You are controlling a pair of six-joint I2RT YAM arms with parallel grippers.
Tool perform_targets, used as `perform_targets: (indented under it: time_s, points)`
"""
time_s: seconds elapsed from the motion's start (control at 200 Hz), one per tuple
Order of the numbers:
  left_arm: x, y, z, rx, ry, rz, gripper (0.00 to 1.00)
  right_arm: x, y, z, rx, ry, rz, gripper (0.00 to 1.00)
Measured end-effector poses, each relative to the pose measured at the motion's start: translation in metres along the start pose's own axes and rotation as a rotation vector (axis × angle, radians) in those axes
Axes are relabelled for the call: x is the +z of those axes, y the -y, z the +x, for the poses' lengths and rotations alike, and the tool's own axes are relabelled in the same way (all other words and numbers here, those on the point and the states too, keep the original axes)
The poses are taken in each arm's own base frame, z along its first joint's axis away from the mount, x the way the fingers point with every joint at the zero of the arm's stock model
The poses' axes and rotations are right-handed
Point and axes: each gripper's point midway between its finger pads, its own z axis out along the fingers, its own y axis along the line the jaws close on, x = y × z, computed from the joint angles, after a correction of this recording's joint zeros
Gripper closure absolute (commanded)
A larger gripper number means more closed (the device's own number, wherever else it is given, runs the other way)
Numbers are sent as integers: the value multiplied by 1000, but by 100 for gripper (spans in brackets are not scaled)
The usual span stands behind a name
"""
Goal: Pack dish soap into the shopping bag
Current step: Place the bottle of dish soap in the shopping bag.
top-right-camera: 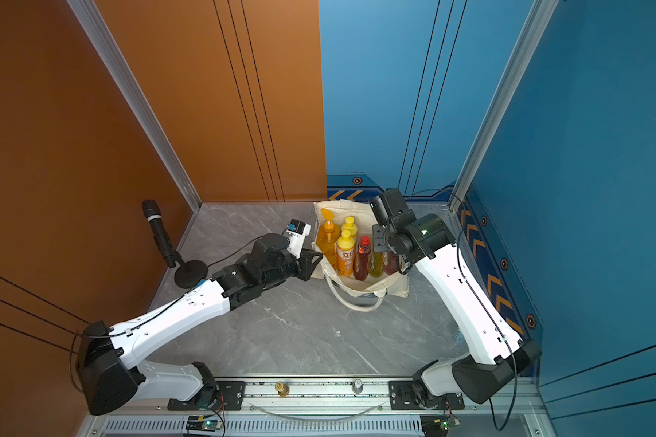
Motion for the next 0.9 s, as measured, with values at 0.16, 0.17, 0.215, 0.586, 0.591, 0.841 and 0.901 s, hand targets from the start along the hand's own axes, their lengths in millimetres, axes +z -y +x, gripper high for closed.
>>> perform_targets:
  time_s: [0.16,0.17,0.215,0.586,0.591,0.841,0.901]
  points:
    - [-4,4,-2,-6,6,18,76,19,5,1,19,-17,28,89]
    - [-4,4,-2,-5,5,18,77,20,5,1,21,-16,30,89]
    - [-4,4,-2,-6,4,21,77,24,8,1,30,-15,36,89]
    - [-12,6,-5,-33,24,30,35,50,10,4,76,-13,46,90]
    - [-12,6,-5,-30,24,30,34,50,10,4,77,-13,45,90]
    - [-17,3,-24,-30,69,-14,16,56,7,5,86,-16,39,91]
    - [-16,0,-26,-23,67,-35,16,57,7,5,90,-12,38,91]
